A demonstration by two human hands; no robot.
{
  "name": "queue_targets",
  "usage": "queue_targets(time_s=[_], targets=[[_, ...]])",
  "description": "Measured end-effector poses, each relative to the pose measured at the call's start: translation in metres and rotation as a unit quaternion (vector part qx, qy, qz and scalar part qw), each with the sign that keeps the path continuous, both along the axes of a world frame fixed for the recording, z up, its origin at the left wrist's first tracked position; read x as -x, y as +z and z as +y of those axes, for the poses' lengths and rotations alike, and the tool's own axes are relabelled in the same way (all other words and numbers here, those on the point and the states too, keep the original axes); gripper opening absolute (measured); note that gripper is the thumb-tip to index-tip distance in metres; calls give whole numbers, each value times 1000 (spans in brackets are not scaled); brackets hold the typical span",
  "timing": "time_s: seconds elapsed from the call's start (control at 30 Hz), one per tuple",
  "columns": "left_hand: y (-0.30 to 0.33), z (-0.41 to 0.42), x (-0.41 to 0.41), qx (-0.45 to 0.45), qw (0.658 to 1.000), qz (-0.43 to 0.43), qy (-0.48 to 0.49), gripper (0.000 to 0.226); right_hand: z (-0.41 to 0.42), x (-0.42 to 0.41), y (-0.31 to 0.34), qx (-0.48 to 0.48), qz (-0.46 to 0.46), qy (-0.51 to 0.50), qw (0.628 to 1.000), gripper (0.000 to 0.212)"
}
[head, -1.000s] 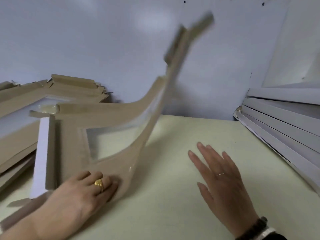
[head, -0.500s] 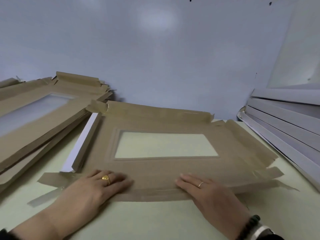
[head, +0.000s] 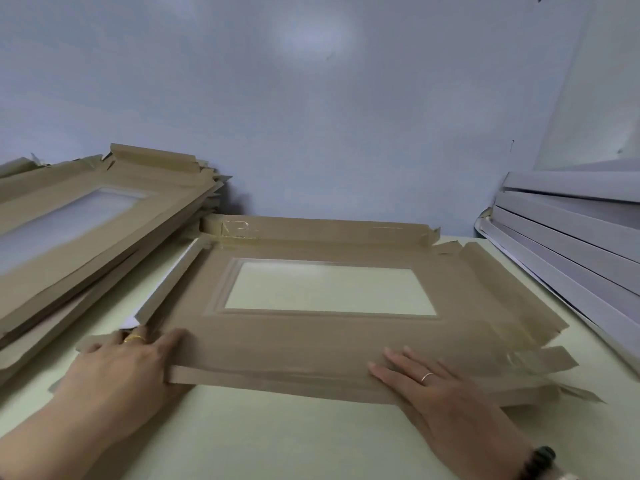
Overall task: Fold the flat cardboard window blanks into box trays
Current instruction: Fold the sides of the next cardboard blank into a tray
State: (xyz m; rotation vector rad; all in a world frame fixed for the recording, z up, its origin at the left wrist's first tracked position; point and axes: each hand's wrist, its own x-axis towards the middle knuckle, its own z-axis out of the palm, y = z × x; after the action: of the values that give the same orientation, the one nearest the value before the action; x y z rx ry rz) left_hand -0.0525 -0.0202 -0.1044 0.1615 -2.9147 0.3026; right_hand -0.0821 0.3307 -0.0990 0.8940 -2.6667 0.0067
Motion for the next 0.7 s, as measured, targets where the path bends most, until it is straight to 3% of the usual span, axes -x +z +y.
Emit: queue_targets(time_s=[0.1, 0.17, 0.23, 0.3, 0.37, 0.43, 0.5, 0.57, 0.63, 0.7], targets=[[9, 13, -5, 37, 999, 36, 15, 42, -1, -1, 1, -11, 7, 18, 1000, 32], [8, 22, -5, 33, 993, 57, -97, 35, -1, 0, 0, -3, 7, 15, 1000, 33], [3, 39, -5, 47, 978, 80, -186, 41, -3, 0, -3, -7, -8, 13, 1000, 58], [1, 48, -6, 44, 984, 49, -166, 39, -4, -1, -2, 2, -29, 10, 1000, 56], [-4, 42, -8, -9, 993, -1, -121, 49, -1, -4, 2, 26, -38, 1, 999, 27], [-8, 24, -10, -21, 999, -34, -24, 54, -1, -6, 6, 30, -92, -43, 994, 42], [-15, -10, -5, -50, 997, -38, 44, 67, 4, 0, 0, 20, -87, -52, 995, 48], [-20, -38, -4, -67, 996, -32, 57, 72, 8, 2, -3, -19, -140, -60, 988, 53], [-7, -40, -4, -30, 994, -72, 81, 72, 6, 4, -4, -39, -134, -59, 988, 53], [4, -20, -3, -19, 996, -87, 31, 66, 2, 2, -1, -23, -130, -60, 989, 53]])
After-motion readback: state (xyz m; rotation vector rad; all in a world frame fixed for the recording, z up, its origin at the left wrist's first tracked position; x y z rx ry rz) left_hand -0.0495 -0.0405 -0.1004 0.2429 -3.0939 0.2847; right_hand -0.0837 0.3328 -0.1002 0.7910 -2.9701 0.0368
